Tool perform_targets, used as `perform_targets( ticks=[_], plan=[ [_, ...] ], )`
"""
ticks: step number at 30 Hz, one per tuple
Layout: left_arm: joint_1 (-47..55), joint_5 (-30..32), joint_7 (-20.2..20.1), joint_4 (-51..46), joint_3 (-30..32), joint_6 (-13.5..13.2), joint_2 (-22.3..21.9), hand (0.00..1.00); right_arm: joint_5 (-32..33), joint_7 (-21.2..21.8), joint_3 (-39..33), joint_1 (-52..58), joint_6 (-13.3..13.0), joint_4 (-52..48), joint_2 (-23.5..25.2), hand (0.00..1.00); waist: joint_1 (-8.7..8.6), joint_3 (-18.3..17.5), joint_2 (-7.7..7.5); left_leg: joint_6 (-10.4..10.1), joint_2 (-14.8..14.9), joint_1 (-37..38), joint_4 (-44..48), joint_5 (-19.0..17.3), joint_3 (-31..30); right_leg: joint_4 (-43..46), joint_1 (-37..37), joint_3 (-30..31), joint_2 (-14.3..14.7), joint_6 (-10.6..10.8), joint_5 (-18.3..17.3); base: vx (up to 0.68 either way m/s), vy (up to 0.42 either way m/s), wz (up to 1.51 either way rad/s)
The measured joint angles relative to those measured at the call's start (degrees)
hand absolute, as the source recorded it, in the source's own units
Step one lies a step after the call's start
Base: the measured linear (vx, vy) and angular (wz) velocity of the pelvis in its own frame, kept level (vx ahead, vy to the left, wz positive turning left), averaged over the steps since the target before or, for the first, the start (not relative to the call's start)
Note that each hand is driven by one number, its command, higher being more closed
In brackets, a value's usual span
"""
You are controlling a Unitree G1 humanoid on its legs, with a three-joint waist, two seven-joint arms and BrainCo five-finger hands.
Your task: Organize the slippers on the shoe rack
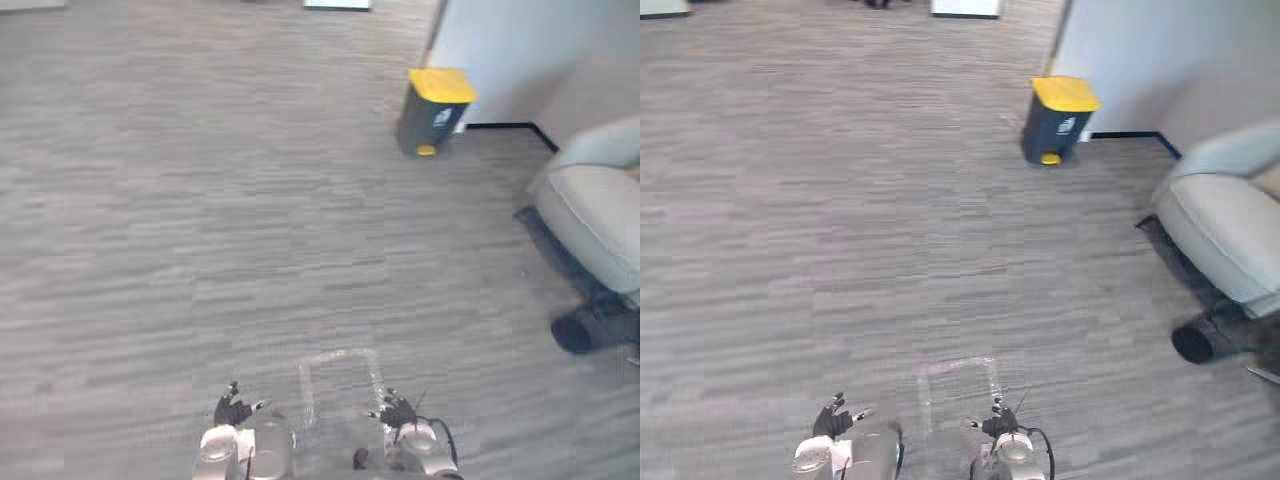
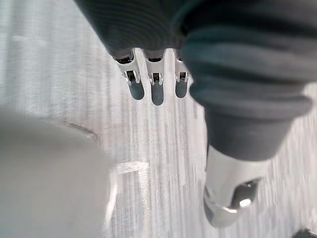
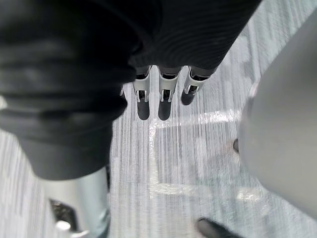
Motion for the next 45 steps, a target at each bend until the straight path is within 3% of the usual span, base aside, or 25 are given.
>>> perform_targets(
  ticks=[2, 5, 6, 7, 8, 9, 12, 14, 15, 16, 19, 21, 23, 24, 25, 27, 30, 31, 32, 33, 34, 40, 45],
  plan=[
    [0.4, -0.1, 0.3, -0.1, 0.3, 0.1, -0.2, 0.0, -0.1, 0.3, 0.0, 0.4, 0.0, -0.1, 0.0, 0.0, 0.89, -0.7, -0.04, 2.6, 1.4, 2.8, 0.1, -1.3, 6.7, 7.8, -3.7, -4.1, -1.4, 0.3, 0.1, 0.18, 0.291, -1.44],
    [0.4, 0.0, 0.4, 0.9, 0.1, 0.2, 0.4, 0.0, -0.3, 0.5, 0.0, 0.2, -0.3, 0.3, -0.1, 0.0, 0.79, -0.9, -0.56, 4.1, 1.6, 6.6, -0.5, -2.3, 12.8, 15.5, -7.0, -14.5, -6.0, 0.7, 0.2, 0.16, 0.192, -1.21],
    [0.4, 0.0, 0.4, 1.8, -0.3, 0.2, 0.8, 0.0, -1.4, 0.7, 0.5, -0.2, -0.4, 0.8, -0.2, 0.0, 0.37, -1.0, -0.51, 4.2, 2.1, 9.8, -1.5, -2.3, 16.1, 16.5, -6.5, -23.8, -9.3, -0.5, 1.0, 0.16, 0.112, -1.19],
    [0.4, 0.0, 0.4, 2.2, -0.3, 0.1, 1.0, 0.0, -2.3, 0.9, 1.8, -0.9, -0.5, 2.2, -0.6, 0.0, 0.38, -1.1, -0.29, 4.2, 2.9, 12.1, -3.3, -2.4, 18.5, 16.1, -5.7, -30.9, -10.7, -1.9, 1.8, 0.16, 0.098, -1.17],
    [0.4, 0.0, 0.4, 2.4, -0.3, 0.1, 1.1, 0.0, -2.4, 1.0, 2.1, -1.1, -0.5, 2.6, -0.6, 0.0, 0.38, -1.2, -0.16, 4.2, 3.2, 12.6, -4.1, -2.4, 19.1, 15.8, -5.7, -32.5, -10.8, -2.2, 2.0, 0.17, 0.054, -1.46],
    [0.3, 0.0, 0.4, 3.0, -0.5, 0.2, 1.5, 0.0, -2.5, 1.5, 3.0, -2.4, -0.5, 4.2, -0.9, 0.0, 0.35, -1.2, 0.13, 4.2, 4.2, 15.1, -8.5, -2.4, 22.1, 15.0, -6.8, -37.9, -10.8, -1.9, 1.9, 0.19, 0.02, -1.32],
    [-0.8, 0.0, 0.4, 4.1, -1.5, 0.3, 2.0, 0.0, -3.1, 1.8, 2.9, -3.8, -0.4, 4.3, -1.6, 0.0, 0.17, -0.7, 0.54, 4.0, 6.1, 16.2, -11.1, -2.2, 25.9, 12.4, -9.3, -44.3, -10.3, -1.2, -0.8, 0.15, -0.045, -1.14],
    [-1.7, 0.0, 0.0, 5.4, -2.5, 0.4, 2.1, 0.0, -4.5, 1.8, 3.3, -4.3, -0.4, 4.3, -2.8, 0.0, 0.22, 0.0, 0.64, 3.5, 7.9, 18.7, -12.9, -1.9, 30.2, 6.4, -11.4, -53.4, -10.8, -2.9, 1.9, 0.19, -0.109, -1.06],
    [-1.7, 0.0, -0.1, 5.4, -2.5, 0.4, 2.2, 0.0, -4.5, 1.8, 3.3, -4.3, -0.4, 4.3, -2.8, 0.0, 0.29, 0.1, 0.36, 3.4, 7.7, 19.1, -13.0, -1.9, 30.6, 5.0, -11.3, -54.3, -10.9, -3.0, 3.0, 0.3, -0.21, -0.98],
    [-2.2, 0.1, -0.6, 5.7, -2.5, 0.2, 3.0, 0.0, -4.5, 1.9, 3.3, -3.7, -0.3, 4.3, -3.3, 0.0, 0.68, 0.6, -1.88, 2.2, 6.2, 21.8, -13.6, -2.4, 30.5, 0.9, -10.1, -56.2, -11.8, -9.5, 7.4, 0.23, -0.183, -0.68],
    [-2.5, 0.4, -1.4, 6.3, -4.3, 0.3, 1.5, 0.0, -4.5, 1.8, 2.8, -4.4, -0.2, 4.2, -5.1, 0.0, -0.53, 0.8, 1.37, 1.0, 9.0, 22.0, -11.3, -2.6, 28.4, 1.5, -9.7, -55.5, -8.4, -7.7, 3.5, 0.3, -0.255, -0.4],
    [-2.6, 0.7, -1.6, 5.7, -4.3, 0.3, 1.3, 0.0, -4.6, 1.8, 2.5, -4.2, -0.1, 4.6, -5.7, 0.0, -0.34, 0.5, 1.85, 0.7, 11.4, 18.6, -3.6, -2.4, 27.2, -0.6, -9.0, -55.2, -6.1, -7.8, 3.4, 0.24, -0.2, -0.23],
    [-2.7, 0.8, -1.8, 5.1, -4.9, 0.2, 1.2, 0.0, -4.5, 1.8, 3.1, -4.0, 0.0, 5.1, -5.9, 0.0, -0.02, 0.3, 3.74, -0.7, 17.1, 11.4, 16.7, 2.5, 23.0, -5.3, -5.0, -53.1, -0.9, -8.7, 3.5, 0.3, -0.178, -0.48],
    [-2.8, 0.8, -1.8, 5.1, -5.0, 0.2, 1.2, 0.0, -4.5, 1.8, 3.3, -4.0, 0.0, 5.2, -5.9, 0.0, -0.01, 0.2, 3.97, -0.8, 17.7, 10.5, 19.3, 3.4, 22.5, -5.7, -4.5, -52.6, -0.3, -8.8, 3.5, 0.29, -0.041, -0.82],
    [-2.7, 0.8, -1.8, 4.9, -5.9, 0.2, 1.3, 0.0, -4.5, 1.7, 3.3, -4.2, 0.0, 5.9, -5.9, 0.0, 0.28, 0.0, 4.57, -1.9, 18.2, 6.8, 27.1, 1.4, 20.3, -7.1, -2.8, -49.8, 1.5, -9.1, 3.3, 0.31, 0.036, -0.99],
    [-2.6, 0.8, -1.8, 4.0, -6.2, 0.3, 1.2, 0.0, -4.4, 1.7, 3.2, -4.2, 0.1, 6.4, -5.8, 0.0, 0.69, 0.0, 4.45, -1.7, 16.5, 3.8, 27.1, -0.7, 18.4, -8.6, -1.1, -47.7, 2.0, -9.5, 3.9, 0.25, 0.047, -0.96],
    [-2.4, 0.8, -1.7, 2.5, -6.4, 0.2, 1.0, 0.0, -4.4, 1.1, 2.8, -4.2, 0.1, 6.4, -6.0, 0.0, 1.19, 0.2, 4.09, -1.2, 11.3, 0.8, 12.4, -3.1, 13.4, -9.7, 0.4, -42.4, 1.8, -8.6, 4.7, 0.16, 0.136, -0.93],
    [-2.3, 0.7, -1.6, 2.3, -6.4, 0.2, 0.8, 0.0, -4.4, 0.8, 2.7, -3.9, 0.1, 6.4, -6.0, 0.0, 1.39, 0.1, 4.23, -1.1, 8.3, 1.0, 1.3, -2.5, 7.9, -9.7, 0.3, -39.6, 1.8, -8.0, 5.1, 0.05, 0.128, -0.77],
    [-2.2, 0.6, -1.6, 2.3, -6.4, 0.1, 0.7, 0.0, -4.4, 0.7, 2.7, -3.8, 0.0, 6.4, -6.0, 0.0, 1.46, 0.0, 4.54, -1.2, 7.5, 1.0, -2.0, -1.0, 5.6, -9.7, 0.2, -38.8, 2.0, -7.6, 5.2, 0.11, 0.255, -1.09],
    [-2.2, 0.3, -1.4, 2.4, -6.3, 0.1, 0.6, 0.0, -4.4, 0.5, 2.8, -3.8, 0.1, 6.3, -5.8, 0.0, 2.52, -0.2, 3.92, -1.5, 5.6, 3.0, -4.7, 2.6, 3.5, -10.3, 0.3, -35.7, 1.9, -6.2, 5.9, 0.13, 0.182, -0.76],
    [-2.0, 0.3, -1.3, 2.6, -6.4, 0.2, 0.9, 0.0, -4.4, 0.6, 2.9, -3.4, -0.1, 6.1, -5.5, 0.0, 2.27, -0.7, 3.18, -0.9, 4.2, 4.4, -6.4, 3.0, 2.9, -12.4, 1.1, -33.8, 2.0, -4.9, 7.1, 0.16, 0.213, -0.67],
    [-1.8, 0.3, -1.1, 3.7, -5.7, 0.0, 1.4, 0.0, -4.6, 0.6, 1.8, -2.0, -0.1, 6.3, -5.3, 0.0, 2.36, -1.1, 2.38, 1.0, 2.4, 9.2, -11.8, 3.8, 6.4, -18.1, 3.8, -29.0, 1.0, -2.8, 10.7, 0.09, 0.15, -0.34],
    [-1.8, 0.3, -1.1, 4.2, -3.5, 0.1, 0.7, 0.0, -4.6, 0.6, 1.5, -2.0, -0.3, 6.3, -5.3, 0.0, 2.48, -1.1, 2.35, 1.8, 1.5, 11.3, -14.1, 4.3, 8.1, -19.2, 4.2, -26.7, 0.6, -2.3, 11.8, 0.02, 0.073, -0.29]
  ],
)
